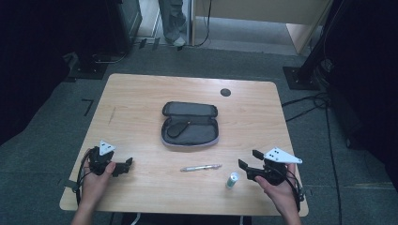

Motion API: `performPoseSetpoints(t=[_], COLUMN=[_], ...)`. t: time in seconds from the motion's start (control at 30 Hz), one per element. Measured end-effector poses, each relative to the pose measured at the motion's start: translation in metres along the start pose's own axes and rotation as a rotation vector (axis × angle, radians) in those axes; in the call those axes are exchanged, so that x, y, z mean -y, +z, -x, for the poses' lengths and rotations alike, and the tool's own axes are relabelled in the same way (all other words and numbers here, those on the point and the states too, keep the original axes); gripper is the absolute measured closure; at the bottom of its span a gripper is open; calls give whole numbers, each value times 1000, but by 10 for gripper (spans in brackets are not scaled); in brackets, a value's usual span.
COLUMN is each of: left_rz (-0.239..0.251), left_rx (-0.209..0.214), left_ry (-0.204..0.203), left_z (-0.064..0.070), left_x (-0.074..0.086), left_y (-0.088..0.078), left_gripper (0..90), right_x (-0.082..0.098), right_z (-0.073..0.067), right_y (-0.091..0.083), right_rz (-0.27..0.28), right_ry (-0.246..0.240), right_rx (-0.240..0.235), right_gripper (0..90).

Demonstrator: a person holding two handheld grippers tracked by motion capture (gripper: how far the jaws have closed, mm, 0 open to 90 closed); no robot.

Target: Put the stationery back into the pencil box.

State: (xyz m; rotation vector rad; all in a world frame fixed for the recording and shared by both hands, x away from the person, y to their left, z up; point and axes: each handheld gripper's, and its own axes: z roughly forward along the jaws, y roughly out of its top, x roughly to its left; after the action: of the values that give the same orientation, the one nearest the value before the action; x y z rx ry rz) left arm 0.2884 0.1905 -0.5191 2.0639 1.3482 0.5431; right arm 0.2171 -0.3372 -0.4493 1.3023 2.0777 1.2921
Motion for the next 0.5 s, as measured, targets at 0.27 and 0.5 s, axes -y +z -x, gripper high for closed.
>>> performPoseSetpoints(t=[0.27, 0.5], left_rz=[0, 0], left_rx=[0, 0], left_ry=[0, 0], left_z=[0, 0], left_x=[0, 0], left_y=[0, 0], left_gripper=[0, 0], right_x=[1, 3], right_z=[-6, -19], right_y=[-9, -15], right_rz=[27, 11], right_ry=[-24, -60], right_rx=[-76, -84], right_gripper=[345, 398])
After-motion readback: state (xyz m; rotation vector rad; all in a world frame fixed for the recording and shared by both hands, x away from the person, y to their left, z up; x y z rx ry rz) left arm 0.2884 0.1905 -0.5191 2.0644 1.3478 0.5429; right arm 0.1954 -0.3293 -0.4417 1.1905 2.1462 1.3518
